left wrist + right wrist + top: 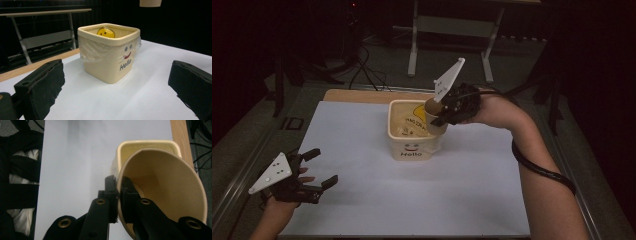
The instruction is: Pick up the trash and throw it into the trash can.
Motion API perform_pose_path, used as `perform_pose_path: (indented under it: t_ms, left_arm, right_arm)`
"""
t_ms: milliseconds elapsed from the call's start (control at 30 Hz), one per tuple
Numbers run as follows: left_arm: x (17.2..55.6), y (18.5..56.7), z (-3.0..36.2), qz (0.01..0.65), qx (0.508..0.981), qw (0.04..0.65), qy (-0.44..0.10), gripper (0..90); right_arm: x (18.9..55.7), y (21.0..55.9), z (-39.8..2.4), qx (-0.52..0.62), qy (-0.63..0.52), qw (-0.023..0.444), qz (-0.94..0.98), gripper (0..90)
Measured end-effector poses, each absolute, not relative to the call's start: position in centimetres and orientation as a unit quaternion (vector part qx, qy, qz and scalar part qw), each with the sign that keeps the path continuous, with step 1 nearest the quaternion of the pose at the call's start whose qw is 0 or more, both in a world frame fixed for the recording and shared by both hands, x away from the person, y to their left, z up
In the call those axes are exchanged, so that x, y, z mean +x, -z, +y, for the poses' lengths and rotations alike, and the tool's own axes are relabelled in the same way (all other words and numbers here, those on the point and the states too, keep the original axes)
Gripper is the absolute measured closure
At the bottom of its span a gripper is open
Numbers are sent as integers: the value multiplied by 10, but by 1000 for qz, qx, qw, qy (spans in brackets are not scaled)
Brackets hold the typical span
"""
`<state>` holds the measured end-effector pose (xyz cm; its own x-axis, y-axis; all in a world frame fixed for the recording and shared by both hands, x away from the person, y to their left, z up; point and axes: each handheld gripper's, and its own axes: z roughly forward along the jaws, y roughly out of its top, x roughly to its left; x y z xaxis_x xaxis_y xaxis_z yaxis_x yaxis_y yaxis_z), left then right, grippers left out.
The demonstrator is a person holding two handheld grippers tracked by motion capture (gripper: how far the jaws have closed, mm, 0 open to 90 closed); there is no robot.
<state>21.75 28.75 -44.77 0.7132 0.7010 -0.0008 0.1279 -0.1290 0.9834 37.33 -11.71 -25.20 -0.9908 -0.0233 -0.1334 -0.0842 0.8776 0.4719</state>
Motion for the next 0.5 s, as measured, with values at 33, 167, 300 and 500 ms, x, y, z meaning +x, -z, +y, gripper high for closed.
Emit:
perform_pose_path:
  t_ms: [33, 167, 300, 500]
  left_arm:
    - [217, 448, 288, 291, 711, 592, -242, 14]
    - [217, 448, 288, 290, 712, 591, -242, 14]
    - [217, 448, 288, 290, 712, 591, -242, 14]
    - [216, 449, 288, 290, 713, 591, -241, 14]
  right_arm:
    - [375, 251, -115, -28, -246, 63, 967, 860]
    - [382, 249, -109, -30, -248, 65, 966, 860]
    - [388, 246, -102, -24, -250, 67, 966, 861]
    - [401, 242, -93, -18, -249, 76, 965, 860]
